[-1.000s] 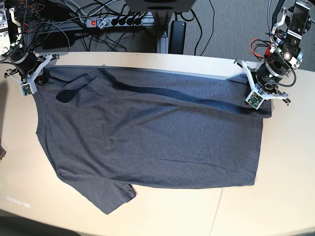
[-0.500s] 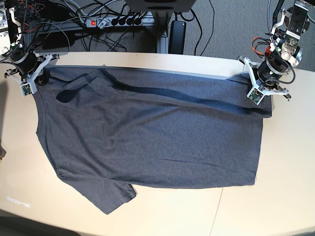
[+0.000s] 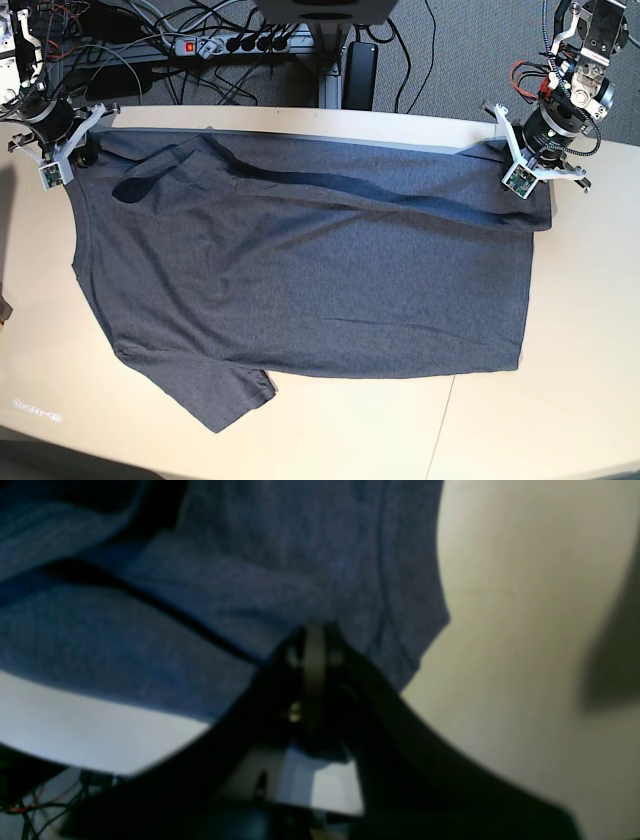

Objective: Fold the T-shirt properly
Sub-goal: 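Release the shirt with the left gripper and raise it, then move the left gripper along the shirt's side and grasp the hem corner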

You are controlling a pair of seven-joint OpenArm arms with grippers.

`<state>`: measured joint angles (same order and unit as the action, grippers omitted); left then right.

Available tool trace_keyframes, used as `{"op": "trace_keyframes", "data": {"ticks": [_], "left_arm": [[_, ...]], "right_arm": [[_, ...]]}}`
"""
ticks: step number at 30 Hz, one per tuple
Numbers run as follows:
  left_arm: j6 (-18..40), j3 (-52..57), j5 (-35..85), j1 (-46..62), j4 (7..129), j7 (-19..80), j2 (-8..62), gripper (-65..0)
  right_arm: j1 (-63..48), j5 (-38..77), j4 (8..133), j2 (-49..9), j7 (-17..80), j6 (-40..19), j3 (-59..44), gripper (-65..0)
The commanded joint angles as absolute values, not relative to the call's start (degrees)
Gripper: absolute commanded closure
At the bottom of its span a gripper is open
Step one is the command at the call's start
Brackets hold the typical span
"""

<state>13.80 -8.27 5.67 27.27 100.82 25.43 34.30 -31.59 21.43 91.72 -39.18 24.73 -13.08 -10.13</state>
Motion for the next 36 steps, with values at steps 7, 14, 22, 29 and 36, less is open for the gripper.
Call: {"op": "trace_keyframes", "data": {"ticks": [7,14,22,29,36], "left_arm": [[14.57,-8.16,5.72,27.86,101.21,26.55,34.94,0.0],[12.25,-5.69,6.48,27.33,105.03,26.65,34.94,-11.8],[16.32,6.59,20.08,23.68,115.57,28.56,34.92,-20.3],[16.69,7.46,25.52,12.14,110.24,27.40,33.76,-33.6],[19.40,7.46,28.29,-1.72,91.29,27.20,29.61,-33.6]], "right_arm": [[-32.75,21.45,91.88,-39.83,27.20,-16.91,-10.44,0.0],[-32.73,21.45,91.88,-39.83,26.98,-16.93,-10.44,0.0],[-32.73,21.45,91.88,-39.83,26.89,-16.93,-10.44,0.0],[-32.71,21.45,91.88,-39.83,26.79,-16.93,-10.44,0.0],[-32.73,21.34,91.88,-39.83,26.79,-16.95,-10.44,0.0]]}}
